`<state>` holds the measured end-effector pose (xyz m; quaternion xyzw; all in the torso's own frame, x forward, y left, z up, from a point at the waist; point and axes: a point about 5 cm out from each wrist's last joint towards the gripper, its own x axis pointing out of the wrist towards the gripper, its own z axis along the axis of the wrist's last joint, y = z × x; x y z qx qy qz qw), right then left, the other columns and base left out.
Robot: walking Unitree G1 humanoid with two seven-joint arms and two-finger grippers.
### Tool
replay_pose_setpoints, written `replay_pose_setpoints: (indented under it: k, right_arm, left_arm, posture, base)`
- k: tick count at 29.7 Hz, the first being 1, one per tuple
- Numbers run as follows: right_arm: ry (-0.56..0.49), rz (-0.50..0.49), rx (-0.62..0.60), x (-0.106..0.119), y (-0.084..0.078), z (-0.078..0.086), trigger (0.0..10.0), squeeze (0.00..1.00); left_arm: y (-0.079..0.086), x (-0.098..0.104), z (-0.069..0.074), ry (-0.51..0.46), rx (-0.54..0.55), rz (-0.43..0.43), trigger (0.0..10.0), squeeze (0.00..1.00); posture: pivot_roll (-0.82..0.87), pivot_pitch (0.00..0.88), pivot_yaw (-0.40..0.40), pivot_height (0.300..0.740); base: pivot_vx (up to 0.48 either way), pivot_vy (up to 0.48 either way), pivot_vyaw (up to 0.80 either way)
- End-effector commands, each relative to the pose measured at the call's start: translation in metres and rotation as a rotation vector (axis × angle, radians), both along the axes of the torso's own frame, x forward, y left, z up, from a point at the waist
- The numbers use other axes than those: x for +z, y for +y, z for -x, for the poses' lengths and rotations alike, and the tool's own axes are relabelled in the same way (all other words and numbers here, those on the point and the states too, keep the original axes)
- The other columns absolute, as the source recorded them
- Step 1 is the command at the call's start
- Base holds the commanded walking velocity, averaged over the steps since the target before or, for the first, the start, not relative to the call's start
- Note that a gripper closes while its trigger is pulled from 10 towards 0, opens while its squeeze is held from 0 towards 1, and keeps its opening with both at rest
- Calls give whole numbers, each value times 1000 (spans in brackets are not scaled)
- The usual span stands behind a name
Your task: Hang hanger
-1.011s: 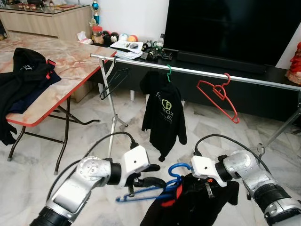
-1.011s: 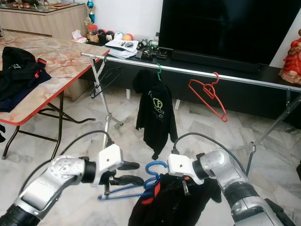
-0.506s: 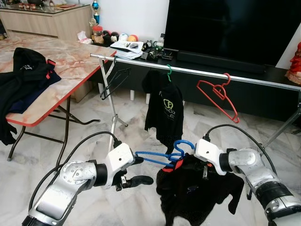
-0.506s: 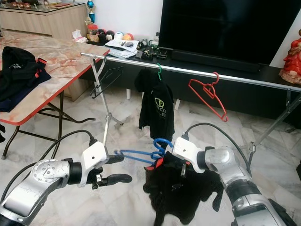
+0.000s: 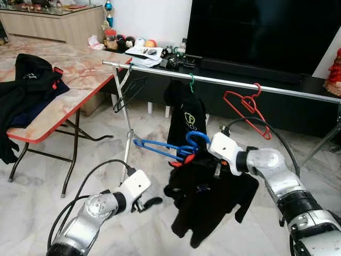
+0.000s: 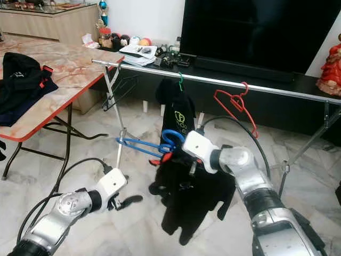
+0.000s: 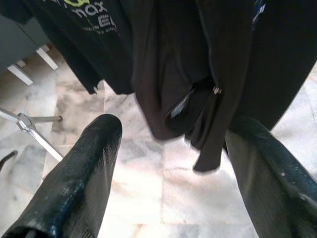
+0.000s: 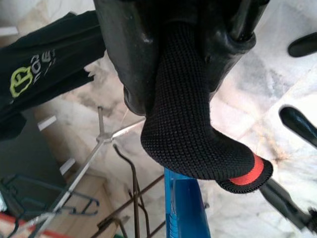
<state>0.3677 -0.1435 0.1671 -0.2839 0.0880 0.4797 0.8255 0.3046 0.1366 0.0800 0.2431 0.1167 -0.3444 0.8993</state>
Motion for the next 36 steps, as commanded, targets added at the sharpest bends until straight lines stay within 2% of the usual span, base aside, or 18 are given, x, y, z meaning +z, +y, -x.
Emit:
replay_pose_setpoints:
  k: [1,6,9,11,14,15,19,23,25,31,36]
  right_arm:
    - [-56,-47,-16,17,2,-2,0,0]
    - [-86,-95,-15,29,11,2,0,0]
    - [-88,-109,-8,31,19,5,0,0]
    - [-86,-127,12,32,27,10,0,0]
    - [-84,-136,15,33,31,11,0,0]
    - [-84,-147,32,35,37,15,0,0]
    - [-86,-158,52,39,44,22,0,0]
    - [-84,-161,59,40,48,25,0,0]
    - [-81,-164,70,42,50,29,0,0]
    - [-79,-172,76,46,54,34,0,0]
    - [-74,-177,85,47,57,36,0,0]
  left_arm:
    - [-3,-4,-6,-47,20,-47,10000,0]
    - [-2,-9,-18,-127,114,-73,10000,0]
    - [-3,-14,-17,-144,107,-109,10000,0]
    - [-4,-17,-17,-132,122,-79,10000,0]
    - [-3,-19,-17,-135,123,-83,10000,0]
    - [0,-23,-17,-139,134,-101,10000,0]
    - [8,-32,-16,-176,136,-205,10000,0]
    - [9,-33,-16,-187,149,-211,10000,0]
    - [9,-35,-15,-206,137,-246,10000,0]
    - [10,-34,-19,-262,196,-258,10000,0]
    - [7,-35,-19,-239,189,-233,10000,0]
  posture:
    - [131,20,-92,740]
    - [123,26,-87,740]
    - [117,24,-80,740]
    - [117,25,-79,740]
    - [118,22,-78,740]
    - [120,21,-76,740]
    - [120,20,-73,740]
    - [120,20,-73,740]
    - [116,19,-74,740]
    - [112,20,-73,740]
    - [109,21,-75,740]
  base:
    - [0,0,0]
    - [0,0,0]
    - [0,0,0]
    - [0,0,0]
    - [0,0,0]
    - [0,0,0]
    - [0,0,0]
    - [0,0,0]
    - [0,0,0]
    - [0,0,0]
    - [0,0,0]
